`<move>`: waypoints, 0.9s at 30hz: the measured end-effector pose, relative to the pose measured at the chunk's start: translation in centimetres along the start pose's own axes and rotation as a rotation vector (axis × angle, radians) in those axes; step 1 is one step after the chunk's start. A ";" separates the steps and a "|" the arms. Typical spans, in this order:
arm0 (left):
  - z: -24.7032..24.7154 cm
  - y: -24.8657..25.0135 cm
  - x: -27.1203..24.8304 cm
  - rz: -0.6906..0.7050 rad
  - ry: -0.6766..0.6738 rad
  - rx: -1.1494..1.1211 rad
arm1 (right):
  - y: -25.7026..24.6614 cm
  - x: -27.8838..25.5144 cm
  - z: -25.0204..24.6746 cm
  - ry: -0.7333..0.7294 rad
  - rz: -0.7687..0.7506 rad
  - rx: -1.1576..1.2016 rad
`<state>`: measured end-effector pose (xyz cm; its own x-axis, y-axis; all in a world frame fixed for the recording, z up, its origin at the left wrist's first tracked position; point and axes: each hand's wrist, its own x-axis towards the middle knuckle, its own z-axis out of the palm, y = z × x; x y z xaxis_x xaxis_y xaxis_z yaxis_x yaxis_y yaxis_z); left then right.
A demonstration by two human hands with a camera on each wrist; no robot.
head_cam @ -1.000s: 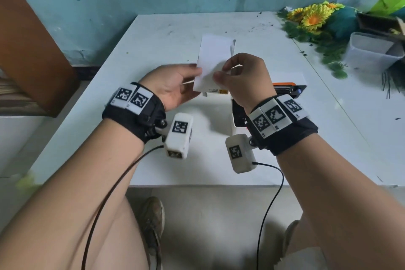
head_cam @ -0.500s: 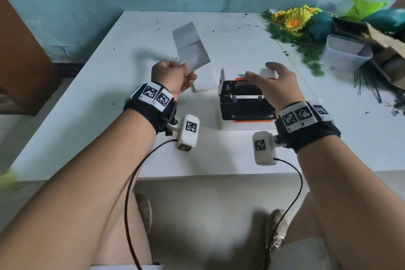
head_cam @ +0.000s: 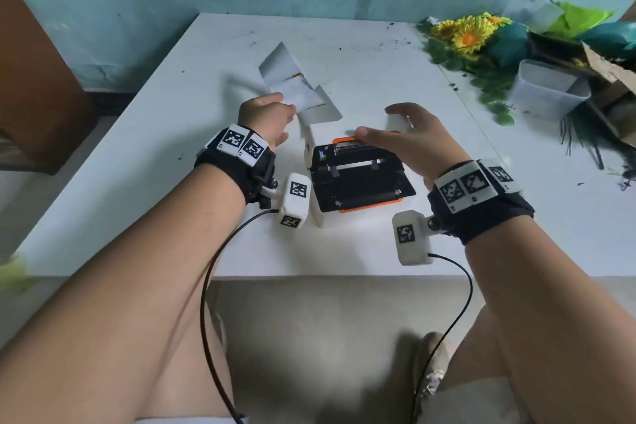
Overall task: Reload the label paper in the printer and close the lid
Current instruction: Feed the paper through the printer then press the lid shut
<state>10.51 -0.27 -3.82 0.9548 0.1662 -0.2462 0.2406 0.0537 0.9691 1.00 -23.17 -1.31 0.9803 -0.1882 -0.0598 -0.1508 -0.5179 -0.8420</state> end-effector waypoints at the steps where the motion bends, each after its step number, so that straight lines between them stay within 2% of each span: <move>1: -0.1 0.0 -0.2 -0.024 -0.033 -0.004 | 0.1 0.2 0.2 -0.017 0.018 -0.003; 5: 0.2 0.0 -0.5 -0.070 -0.116 -0.049 | 0.2 0.5 0.9 -0.127 0.065 0.014; 7: 0.1 -0.2 0.0 -0.088 -0.124 -0.038 | 0.3 0.7 1.4 -0.136 0.065 0.045; 9: -0.4 -0.7 0.6 -0.106 -0.138 -0.001 | 0.9 1.2 1.7 -0.156 0.059 0.184; 13: -1.2 -2.7 1.9 -0.197 -0.277 0.025 | 0.5 0.7 2.1 -0.315 0.083 0.475; 16: -1.9 -4.0 2.8 -0.288 -0.381 0.007 | 0.7 0.6 1.8 -0.413 0.140 0.536; 19: -2.7 -5.9 4.9 -0.378 -0.424 -0.046 | 1.3 1.3 1.9 -0.479 0.189 0.554; 23: -2.2 -4.2 0.3 -0.418 -0.517 -0.130 | 2.2 2.4 2.3 -0.479 0.175 0.485; 27: -1.3 -3.5 -2.8 -0.333 -0.553 -0.207 | 2.7 2.6 3.0 -0.415 0.171 0.537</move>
<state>6.75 0.34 -6.54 0.7974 -0.4168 -0.4363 0.5518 0.2112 0.8068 3.48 -22.55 -5.34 0.9323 0.1593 -0.3247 -0.3282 -0.0049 -0.9446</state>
